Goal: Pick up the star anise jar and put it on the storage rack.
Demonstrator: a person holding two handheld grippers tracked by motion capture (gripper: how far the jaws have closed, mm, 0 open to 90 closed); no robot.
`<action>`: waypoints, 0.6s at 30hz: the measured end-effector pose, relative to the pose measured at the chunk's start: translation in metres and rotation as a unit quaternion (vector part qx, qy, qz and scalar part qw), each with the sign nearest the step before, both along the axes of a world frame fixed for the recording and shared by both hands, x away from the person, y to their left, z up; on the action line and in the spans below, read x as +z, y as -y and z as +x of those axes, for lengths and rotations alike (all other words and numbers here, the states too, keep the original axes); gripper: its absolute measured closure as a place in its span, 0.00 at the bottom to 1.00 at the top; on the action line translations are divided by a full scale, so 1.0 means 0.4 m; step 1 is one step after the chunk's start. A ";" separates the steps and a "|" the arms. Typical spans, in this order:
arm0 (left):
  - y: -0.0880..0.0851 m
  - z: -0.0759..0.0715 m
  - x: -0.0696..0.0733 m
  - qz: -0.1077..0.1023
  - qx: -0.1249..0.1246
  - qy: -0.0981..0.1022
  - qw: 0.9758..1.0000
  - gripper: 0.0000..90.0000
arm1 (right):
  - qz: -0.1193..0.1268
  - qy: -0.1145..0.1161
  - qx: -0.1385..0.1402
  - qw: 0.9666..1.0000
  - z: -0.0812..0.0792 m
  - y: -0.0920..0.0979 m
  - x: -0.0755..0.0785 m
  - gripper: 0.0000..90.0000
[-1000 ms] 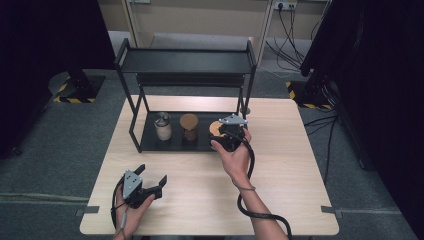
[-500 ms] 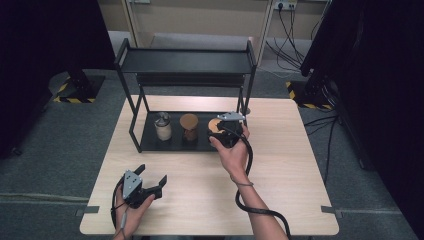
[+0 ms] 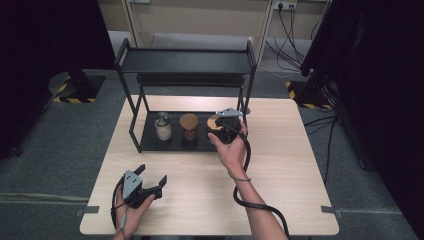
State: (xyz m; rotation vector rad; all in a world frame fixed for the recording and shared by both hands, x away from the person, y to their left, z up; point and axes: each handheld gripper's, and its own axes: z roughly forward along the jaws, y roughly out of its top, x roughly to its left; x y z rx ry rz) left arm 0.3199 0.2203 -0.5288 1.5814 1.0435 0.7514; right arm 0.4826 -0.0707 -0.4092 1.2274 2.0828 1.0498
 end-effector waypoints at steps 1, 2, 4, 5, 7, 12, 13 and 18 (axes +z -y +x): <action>0.000 0.000 0.000 0.000 0.000 0.000 1.000 0.09 | -0.001 -0.001 0.000 1.000 0.001 0.000 -0.001 0.27; 0.000 0.000 0.000 0.000 0.000 0.000 1.000 0.09 | -0.002 -0.001 0.000 1.000 0.003 -0.001 -0.002 0.27; 0.000 0.000 0.000 0.000 0.000 0.000 1.000 0.09 | 0.000 -0.002 -0.001 1.000 0.007 -0.001 -0.005 0.27; 0.000 0.000 0.000 0.000 0.000 0.000 1.000 0.09 | 0.000 -0.003 -0.002 1.000 0.009 -0.002 -0.007 0.27; -0.001 0.000 0.000 0.000 0.000 -0.001 1.000 0.09 | 0.000 -0.003 -0.003 1.000 0.013 -0.002 -0.009 0.27; -0.001 0.000 0.000 0.000 0.000 0.000 1.000 0.09 | -0.001 -0.004 -0.006 1.000 0.021 -0.005 -0.011 0.27; -0.001 0.000 0.000 -0.001 0.000 0.000 1.000 0.09 | -0.001 -0.005 -0.007 1.000 0.024 -0.005 -0.011 0.27; -0.001 0.000 0.000 -0.001 0.000 -0.001 1.000 0.09 | -0.001 -0.004 -0.008 1.000 0.033 -0.005 -0.010 0.27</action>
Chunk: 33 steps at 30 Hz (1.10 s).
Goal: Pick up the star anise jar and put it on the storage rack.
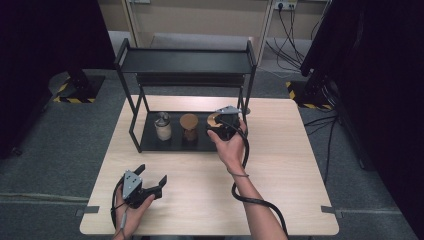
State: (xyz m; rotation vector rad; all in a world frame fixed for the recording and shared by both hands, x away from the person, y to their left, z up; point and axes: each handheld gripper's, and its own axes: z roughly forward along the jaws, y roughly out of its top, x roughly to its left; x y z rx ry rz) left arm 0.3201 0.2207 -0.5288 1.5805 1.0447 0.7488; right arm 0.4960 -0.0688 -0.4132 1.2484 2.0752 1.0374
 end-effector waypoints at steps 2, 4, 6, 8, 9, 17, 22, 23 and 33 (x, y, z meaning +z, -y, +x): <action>0.000 0.000 0.000 0.000 0.000 0.000 1.000 0.09 | 0.001 -0.001 -0.001 1.000 0.003 -0.001 0.000 0.27; 0.000 0.000 0.000 0.001 0.000 0.000 1.000 0.09 | 0.000 -0.001 -0.002 1.000 0.006 -0.002 -0.002 0.27; 0.000 0.000 0.000 0.000 0.000 0.000 1.000 0.09 | 0.000 -0.003 -0.002 1.000 0.009 -0.004 -0.004 0.27; 0.000 0.000 0.000 0.000 0.000 0.000 1.000 0.09 | -0.001 -0.003 -0.003 1.000 0.013 -0.005 -0.006 0.27; 0.000 0.000 0.000 0.000 0.000 0.000 1.000 0.09 | 0.000 -0.004 -0.004 1.000 0.015 -0.006 -0.007 0.27; 0.000 0.001 0.000 -0.001 -0.001 0.000 1.000 0.09 | -0.003 -0.005 -0.007 1.000 0.029 -0.009 -0.009 0.27; 0.000 0.001 0.000 -0.002 0.000 0.000 1.000 0.09 | -0.002 -0.005 -0.010 1.000 0.037 -0.010 -0.005 0.27; 0.000 0.001 0.000 -0.001 -0.001 0.000 1.000 0.09 | -0.003 -0.004 -0.011 1.000 0.039 -0.010 -0.005 0.27; -0.001 0.001 0.000 -0.002 -0.001 -0.001 1.000 0.09 | -0.003 -0.005 -0.020 1.000 0.058 -0.008 -0.010 0.27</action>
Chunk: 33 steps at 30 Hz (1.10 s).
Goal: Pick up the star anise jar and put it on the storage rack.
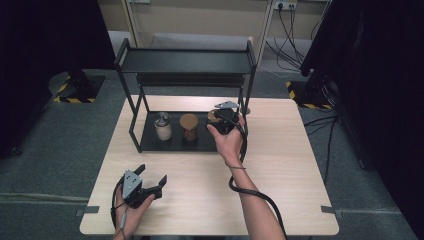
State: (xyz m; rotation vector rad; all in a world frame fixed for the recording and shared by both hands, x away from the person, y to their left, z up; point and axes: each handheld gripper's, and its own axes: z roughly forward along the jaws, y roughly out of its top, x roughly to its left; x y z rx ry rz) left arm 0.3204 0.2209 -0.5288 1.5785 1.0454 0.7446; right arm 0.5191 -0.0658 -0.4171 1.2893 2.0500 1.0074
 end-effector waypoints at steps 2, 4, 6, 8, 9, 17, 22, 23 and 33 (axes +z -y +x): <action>0.000 0.000 0.000 0.000 0.000 0.000 1.000 0.09 | 0.001 -0.002 -0.001 1.000 0.005 0.001 -0.005 0.27; 0.000 0.000 0.000 -0.001 0.000 0.000 1.000 0.09 | 0.001 -0.003 -0.002 1.000 0.008 0.001 -0.008 0.27; 0.000 0.000 0.000 0.000 0.000 0.000 1.000 0.09 | 0.001 -0.004 -0.003 1.000 0.012 0.001 -0.010 0.27; 0.000 0.000 0.000 0.000 0.000 0.000 1.000 0.09 | 0.002 -0.004 -0.004 1.000 0.016 0.001 -0.011 0.27; 0.000 0.000 0.000 0.000 0.000 0.000 1.000 0.09 | 0.001 -0.004 -0.004 1.000 0.018 0.001 -0.011 0.27; 0.000 0.000 0.000 0.001 -0.001 0.000 1.000 0.09 | 0.007 -0.007 -0.009 1.000 0.032 0.002 -0.008 0.27; 0.000 0.000 0.000 0.000 -0.001 0.000 1.000 0.09 | 0.007 -0.008 -0.011 1.000 0.042 0.001 -0.008 0.27; 0.000 0.000 0.000 0.000 -0.001 0.000 1.000 0.09 | 0.007 -0.008 -0.013 1.000 0.044 0.000 -0.008 0.27; 0.000 -0.001 0.000 0.001 -0.002 0.001 1.000 0.09 | 0.008 -0.012 -0.017 1.000 0.060 -0.001 -0.014 0.27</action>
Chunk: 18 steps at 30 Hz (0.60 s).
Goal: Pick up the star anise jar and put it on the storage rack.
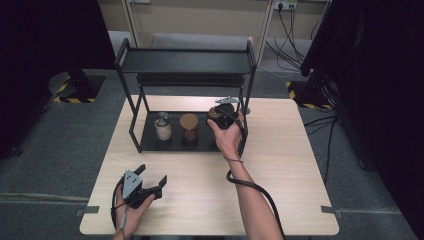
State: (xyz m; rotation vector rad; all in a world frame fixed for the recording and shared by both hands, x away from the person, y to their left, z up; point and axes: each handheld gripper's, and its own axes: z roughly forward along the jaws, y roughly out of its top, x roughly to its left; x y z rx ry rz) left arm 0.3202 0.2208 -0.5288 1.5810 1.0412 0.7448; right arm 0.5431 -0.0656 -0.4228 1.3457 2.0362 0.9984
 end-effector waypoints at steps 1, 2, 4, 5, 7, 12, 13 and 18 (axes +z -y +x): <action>0.000 0.000 0.000 -0.001 0.000 0.000 1.000 0.09 | 0.000 0.000 -0.001 1.000 0.002 0.001 0.000 0.27; 0.000 0.000 0.000 -0.002 0.001 0.000 1.000 0.09 | 0.000 -0.001 -0.002 1.000 0.004 0.001 -0.001 0.27; 0.000 0.000 0.000 -0.001 0.000 0.000 1.000 0.09 | 0.001 -0.003 -0.004 1.000 0.007 0.002 -0.002 0.27; 0.000 0.000 0.000 0.000 0.000 0.000 1.000 0.09 | 0.001 -0.003 -0.004 1.000 0.009 0.003 -0.003 0.27; 0.000 0.000 0.000 0.000 0.000 0.000 1.000 0.09 | 0.001 -0.004 -0.004 1.000 0.011 0.003 -0.004 0.27; 0.000 0.000 0.000 0.000 0.000 0.000 1.000 0.09 | 0.001 -0.006 -0.007 1.000 0.018 0.004 -0.008 0.27; 0.000 0.000 0.000 0.000 0.000 0.000 1.000 0.09 | 0.002 -0.007 -0.009 1.000 0.020 0.005 -0.009 0.27; 0.001 0.000 0.000 0.001 -0.001 -0.001 1.000 0.09 | 0.007 -0.014 -0.014 1.000 0.027 0.006 -0.018 0.27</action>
